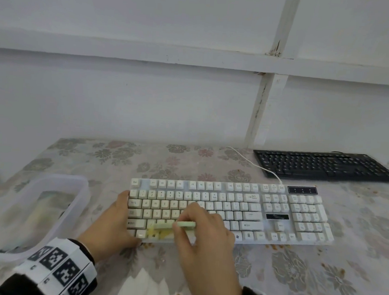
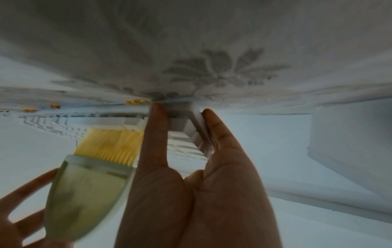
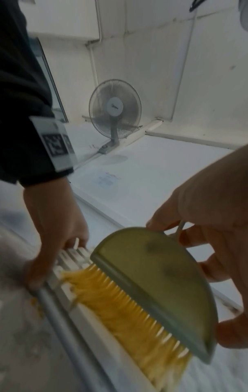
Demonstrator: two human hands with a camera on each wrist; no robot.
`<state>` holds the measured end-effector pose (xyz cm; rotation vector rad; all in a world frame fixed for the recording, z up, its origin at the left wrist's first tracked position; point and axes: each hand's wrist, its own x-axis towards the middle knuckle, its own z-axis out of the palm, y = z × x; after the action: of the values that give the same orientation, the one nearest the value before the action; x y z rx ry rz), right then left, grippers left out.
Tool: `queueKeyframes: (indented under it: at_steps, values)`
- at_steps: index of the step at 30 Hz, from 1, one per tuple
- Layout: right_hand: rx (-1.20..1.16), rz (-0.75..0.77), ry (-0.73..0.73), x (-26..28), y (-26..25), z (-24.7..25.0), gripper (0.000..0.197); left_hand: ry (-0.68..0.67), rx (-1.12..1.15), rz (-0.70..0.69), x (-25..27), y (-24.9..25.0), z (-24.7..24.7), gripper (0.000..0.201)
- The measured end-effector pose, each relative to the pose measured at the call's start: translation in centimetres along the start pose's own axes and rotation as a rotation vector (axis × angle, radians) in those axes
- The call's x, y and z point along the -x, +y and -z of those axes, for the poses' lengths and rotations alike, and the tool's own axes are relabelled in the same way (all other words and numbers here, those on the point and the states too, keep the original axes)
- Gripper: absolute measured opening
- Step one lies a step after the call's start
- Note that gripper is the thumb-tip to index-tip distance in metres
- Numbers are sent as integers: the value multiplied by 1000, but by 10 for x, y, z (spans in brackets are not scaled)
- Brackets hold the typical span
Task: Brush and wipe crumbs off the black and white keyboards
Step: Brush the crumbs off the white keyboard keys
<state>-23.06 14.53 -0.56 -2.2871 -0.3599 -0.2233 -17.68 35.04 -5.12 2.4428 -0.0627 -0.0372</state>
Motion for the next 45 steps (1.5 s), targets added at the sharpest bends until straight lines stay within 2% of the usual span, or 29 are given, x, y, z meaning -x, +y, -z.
queueKeyframes:
  at_steps: [3,7,10,13,19,25,27,30,35,37,41,45]
  values:
    - [-11,52,52,2,-9,2,18,11,-6,-7,2,3,0,83]
    - [-113,100,-79,3,-22,-5,30,32,-25,-6,3,5,0,75]
    - [-47,72,-75,1,-12,-6,27,21,-20,-14,-1,0,-1,77]
    - [10,42,7,-1,-3,-3,12,-2,6,10,-2,-5,-1,80]
    - [-71,107,-43,2,-7,4,20,5,-1,4,1,2,1,84]
    - [7,23,57,0,16,28,27,-6,-19,47,7,13,3,88]
    - [-74,43,38,0,10,33,26,-13,-10,64,8,15,4,88]
    - [-231,16,-15,0,9,35,11,-15,-5,72,9,20,5,89]
    - [-125,-82,61,3,40,46,18,-15,-10,57,9,18,5,87]
    - [-85,-67,69,3,39,52,19,-14,-12,53,8,16,5,87]
    - [-171,-35,94,4,36,59,16,-21,-12,58,7,15,4,90]
    - [-209,-132,131,2,52,77,15,-30,-23,44,6,12,5,90]
